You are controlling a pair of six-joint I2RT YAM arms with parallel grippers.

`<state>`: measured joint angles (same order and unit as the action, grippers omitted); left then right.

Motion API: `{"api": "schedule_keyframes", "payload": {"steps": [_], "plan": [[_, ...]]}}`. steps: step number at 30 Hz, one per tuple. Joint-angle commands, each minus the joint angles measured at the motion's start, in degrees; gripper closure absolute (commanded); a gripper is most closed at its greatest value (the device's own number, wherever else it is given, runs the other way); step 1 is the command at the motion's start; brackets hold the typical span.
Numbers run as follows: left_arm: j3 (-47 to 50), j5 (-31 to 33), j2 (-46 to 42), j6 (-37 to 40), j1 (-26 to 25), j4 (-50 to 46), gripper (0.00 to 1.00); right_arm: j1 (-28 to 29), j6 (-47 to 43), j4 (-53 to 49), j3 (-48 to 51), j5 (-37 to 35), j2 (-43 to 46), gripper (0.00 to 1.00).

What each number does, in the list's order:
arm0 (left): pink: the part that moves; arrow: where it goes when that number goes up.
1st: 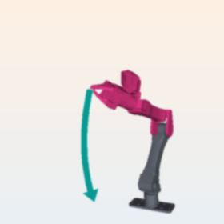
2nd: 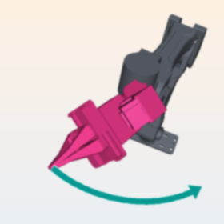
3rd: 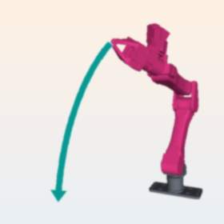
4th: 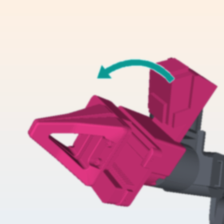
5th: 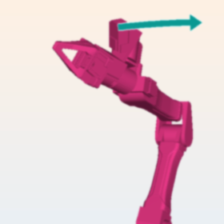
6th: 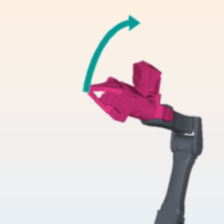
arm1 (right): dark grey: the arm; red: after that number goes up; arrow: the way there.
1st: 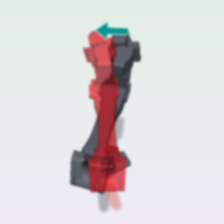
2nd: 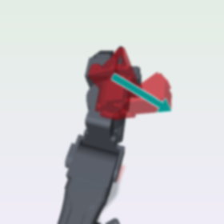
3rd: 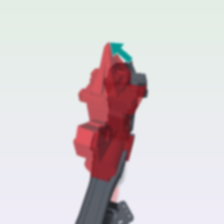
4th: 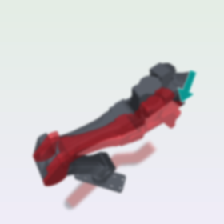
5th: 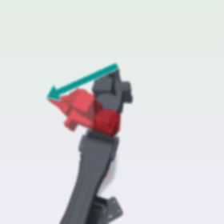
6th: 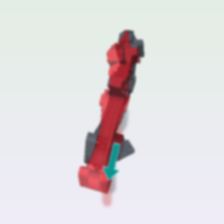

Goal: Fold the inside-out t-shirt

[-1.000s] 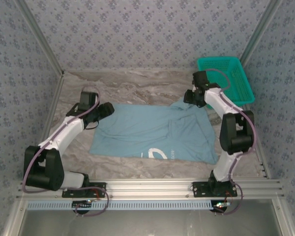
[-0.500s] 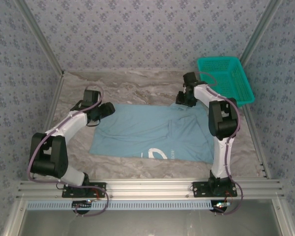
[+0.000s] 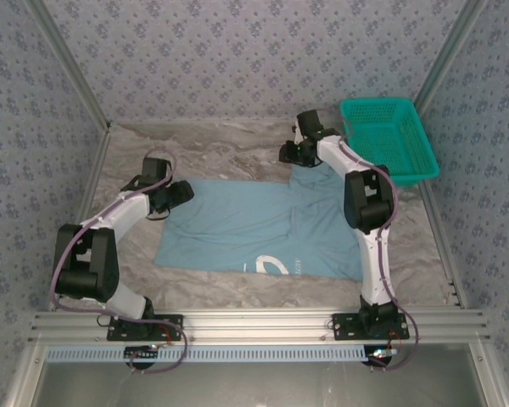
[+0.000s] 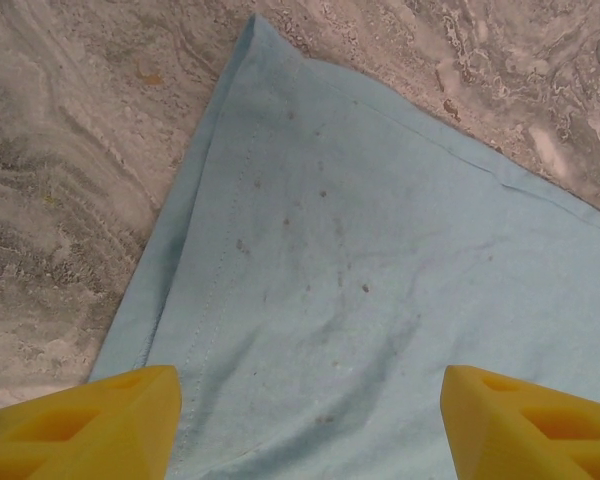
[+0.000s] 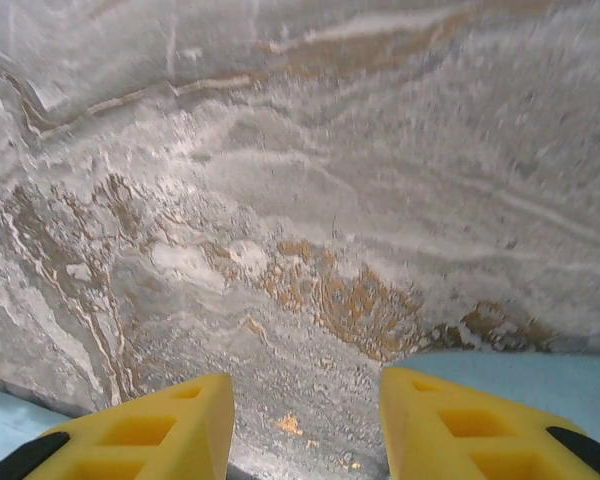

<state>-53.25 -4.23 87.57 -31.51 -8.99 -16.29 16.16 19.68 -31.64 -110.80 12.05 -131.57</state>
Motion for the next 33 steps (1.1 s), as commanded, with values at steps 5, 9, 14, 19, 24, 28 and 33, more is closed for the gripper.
{"api": "schedule_keyframes", "payload": {"steps": [5, 9, 14, 19, 24, 28, 33], "plan": [[0.3, -1.1, 0.7, 0.4, 0.1, 1.1, 0.30, -2.9, -4.4, -8.7, 5.0, -12.0, 7.6, 0.54], [0.2, -1.9, 1.5, 0.2, -0.1, 1.5, 0.31, -6.6, -2.7, -7.5, 9.9, -11.8, 10.8, 0.54], [-0.1, -2.3, 1.8, 0.3, -0.3, 1.6, 0.31, -8.2, -2.4, -8.4, 8.7, -12.1, 8.1, 0.55], [-0.2, -2.1, 1.7, 0.5, -0.3, 1.4, 0.31, -8.5, -2.5, -9.3, 6.4, -14.0, 5.5, 0.58], [-0.4, -2.0, 1.7, 0.5, -0.3, 1.3, 0.31, -8.9, -2.5, -9.8, 5.1, -13.8, 3.6, 0.66], [-0.4, -2.0, 1.7, 0.5, -0.4, 1.3, 0.31, -9.0, -2.5, -9.6, 4.7, -13.2, 2.9, 0.77], [-0.5, -1.8, 1.6, 0.5, -0.3, 1.3, 0.31, -9.4, -2.9, -10.3, 3.0, -13.5, 2.2, 0.89]]}}
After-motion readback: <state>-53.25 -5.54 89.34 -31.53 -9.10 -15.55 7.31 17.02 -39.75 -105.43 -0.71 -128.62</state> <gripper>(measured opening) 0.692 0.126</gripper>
